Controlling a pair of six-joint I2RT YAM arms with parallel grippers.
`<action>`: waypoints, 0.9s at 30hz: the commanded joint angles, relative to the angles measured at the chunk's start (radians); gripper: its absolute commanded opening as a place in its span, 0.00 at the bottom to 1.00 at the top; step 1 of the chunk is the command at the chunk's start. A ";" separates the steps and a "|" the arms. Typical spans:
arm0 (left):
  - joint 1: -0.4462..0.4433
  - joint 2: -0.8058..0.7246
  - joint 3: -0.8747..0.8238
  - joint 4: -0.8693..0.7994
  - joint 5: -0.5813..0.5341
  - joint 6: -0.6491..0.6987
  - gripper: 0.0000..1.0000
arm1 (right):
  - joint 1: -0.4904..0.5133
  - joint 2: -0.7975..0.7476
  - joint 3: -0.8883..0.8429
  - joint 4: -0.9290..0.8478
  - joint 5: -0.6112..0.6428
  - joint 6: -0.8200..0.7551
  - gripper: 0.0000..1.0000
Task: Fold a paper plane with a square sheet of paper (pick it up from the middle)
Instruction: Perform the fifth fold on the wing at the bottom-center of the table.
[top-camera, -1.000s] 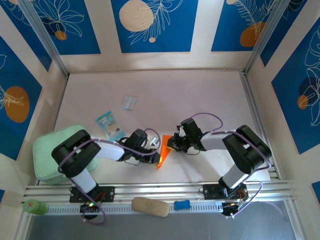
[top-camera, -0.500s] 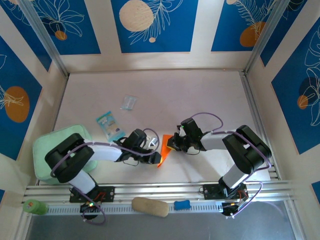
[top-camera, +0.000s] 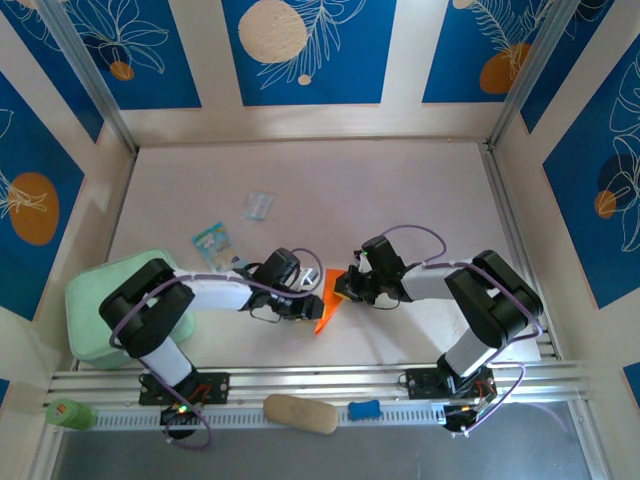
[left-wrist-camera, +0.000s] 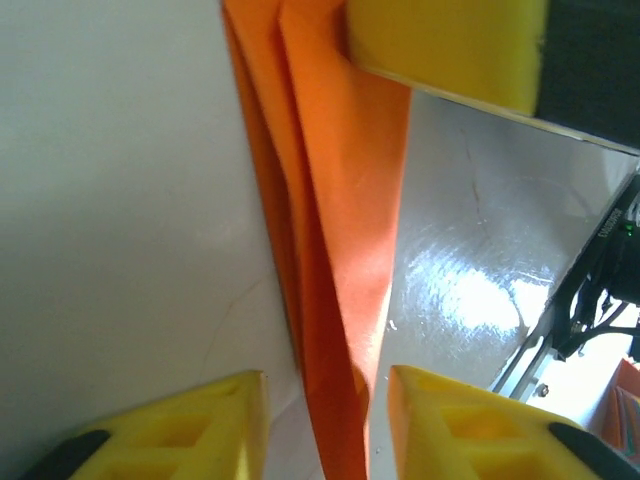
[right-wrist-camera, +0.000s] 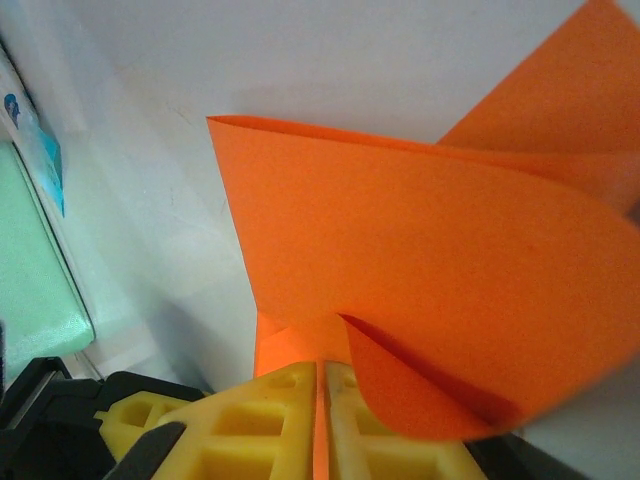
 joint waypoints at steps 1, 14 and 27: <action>-0.012 0.088 0.007 0.056 -0.060 0.033 0.31 | -0.012 0.007 -0.017 -0.066 0.042 -0.024 0.12; -0.012 0.078 -0.035 0.082 -0.061 0.025 0.16 | -0.015 -0.007 0.013 -0.097 0.040 -0.038 0.12; -0.012 0.077 -0.043 0.092 -0.067 0.019 0.10 | -0.034 -0.124 0.015 -0.125 0.022 -0.069 0.15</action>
